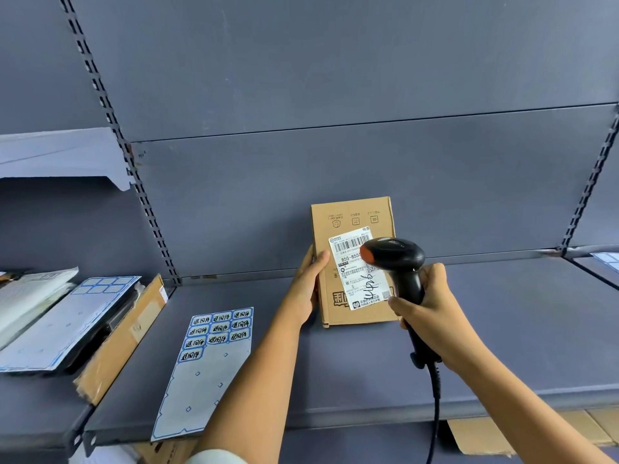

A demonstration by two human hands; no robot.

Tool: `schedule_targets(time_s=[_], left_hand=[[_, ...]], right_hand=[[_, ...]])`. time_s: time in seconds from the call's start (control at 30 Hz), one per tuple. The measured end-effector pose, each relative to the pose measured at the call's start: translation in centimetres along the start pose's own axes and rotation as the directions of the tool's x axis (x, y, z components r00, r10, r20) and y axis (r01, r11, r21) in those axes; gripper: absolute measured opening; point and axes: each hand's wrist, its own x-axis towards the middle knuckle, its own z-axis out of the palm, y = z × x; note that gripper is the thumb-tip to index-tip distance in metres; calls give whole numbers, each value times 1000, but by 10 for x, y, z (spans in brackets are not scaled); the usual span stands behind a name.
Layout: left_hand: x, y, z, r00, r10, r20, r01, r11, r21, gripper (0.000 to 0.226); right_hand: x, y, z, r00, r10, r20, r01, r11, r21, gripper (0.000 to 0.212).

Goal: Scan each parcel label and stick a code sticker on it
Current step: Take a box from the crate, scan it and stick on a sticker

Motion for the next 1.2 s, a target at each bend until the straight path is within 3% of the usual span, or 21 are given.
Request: schedule_targets(time_s=[0.17, 0.53, 0.7, 0.87, 1.07, 1.13, 1.2], left_hand=[[-1, 1, 0, 1000, -9, 6, 9, 1000, 16, 36], [0, 0, 0, 1000, -7, -1, 7, 1000, 28, 41], [1, 2, 1, 1000, -21, 11, 21, 1000, 1, 33], [1, 2, 1, 1000, -25, -11, 25, 1000, -8, 39], [2, -1, 0, 1000, -21, -17, 21, 1000, -12, 46], [2, 0, 1, 999, -29, -29, 28, 1000, -12, 44], [2, 1, 1, 998, -42, -39, 42, 999, -18, 37]], right_hand=[[1, 0, -2, 1000, 0, 29, 0, 1000, 3, 29], [3, 4, 1, 1000, -9, 27, 8, 1000, 30, 30], [12, 10, -5, 998, -24, -51, 29, 995, 95, 33], [55, 42, -30, 963, 168, -213, -82, 928, 363, 28], [80, 106, -58, 864, 484, -138, -335, 757, 561, 13], [89, 117, -64, 868, 450, -210, -337, 845, 415, 21], [93, 118, -70, 887, 339, -313, -341, 939, 49, 35]])
